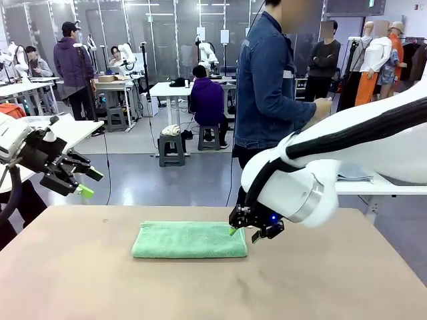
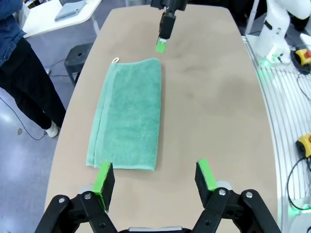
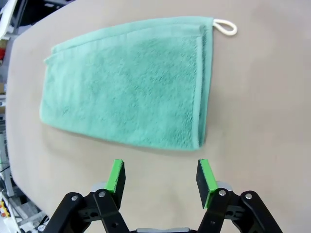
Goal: Fold the towels and place them in the basket.
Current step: When a person lays out a Towel with hook on the table, fold it in half twice.
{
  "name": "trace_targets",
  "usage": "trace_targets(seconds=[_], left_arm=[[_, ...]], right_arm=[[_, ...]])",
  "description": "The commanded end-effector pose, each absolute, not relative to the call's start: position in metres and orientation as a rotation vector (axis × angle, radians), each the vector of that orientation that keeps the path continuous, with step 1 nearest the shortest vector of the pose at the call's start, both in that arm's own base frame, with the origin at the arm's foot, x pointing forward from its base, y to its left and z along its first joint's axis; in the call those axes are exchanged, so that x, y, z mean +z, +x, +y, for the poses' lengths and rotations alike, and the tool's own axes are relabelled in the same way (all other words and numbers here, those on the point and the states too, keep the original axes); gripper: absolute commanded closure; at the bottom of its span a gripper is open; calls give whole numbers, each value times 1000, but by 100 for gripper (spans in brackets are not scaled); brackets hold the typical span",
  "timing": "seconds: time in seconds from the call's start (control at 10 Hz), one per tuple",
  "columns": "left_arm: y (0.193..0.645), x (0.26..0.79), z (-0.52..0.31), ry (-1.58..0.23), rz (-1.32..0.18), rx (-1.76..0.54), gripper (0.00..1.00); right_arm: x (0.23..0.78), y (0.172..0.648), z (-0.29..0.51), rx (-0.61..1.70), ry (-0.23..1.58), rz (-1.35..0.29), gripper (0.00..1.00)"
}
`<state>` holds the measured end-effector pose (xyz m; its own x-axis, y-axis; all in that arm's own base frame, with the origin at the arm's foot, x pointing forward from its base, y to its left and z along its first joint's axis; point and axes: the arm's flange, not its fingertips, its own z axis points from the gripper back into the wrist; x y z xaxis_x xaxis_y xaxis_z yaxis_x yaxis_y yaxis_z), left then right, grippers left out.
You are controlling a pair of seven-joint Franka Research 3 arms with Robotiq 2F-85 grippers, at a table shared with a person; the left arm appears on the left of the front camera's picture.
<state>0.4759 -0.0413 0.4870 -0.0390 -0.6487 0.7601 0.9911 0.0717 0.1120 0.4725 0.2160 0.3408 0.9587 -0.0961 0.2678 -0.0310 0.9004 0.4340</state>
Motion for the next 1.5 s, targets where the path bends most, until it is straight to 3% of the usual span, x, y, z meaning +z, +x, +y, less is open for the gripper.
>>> trace_targets(seconds=[0.0,0.4,0.9,1.4], left_arm=[[476,487,-42,-564,-785,-1441,16],[476,487,-42,-564,-785,-1441,16],[476,487,-42,-564,-785,-1441,16],[476,487,-42,-564,-785,-1441,16]], right_arm=[[335,498,235,-88,376,-301,26],[324,513,251,-92,291,-316,26],[315,506,237,-55,329,-299,26],[311,542,243,-12,243,-323,26]])
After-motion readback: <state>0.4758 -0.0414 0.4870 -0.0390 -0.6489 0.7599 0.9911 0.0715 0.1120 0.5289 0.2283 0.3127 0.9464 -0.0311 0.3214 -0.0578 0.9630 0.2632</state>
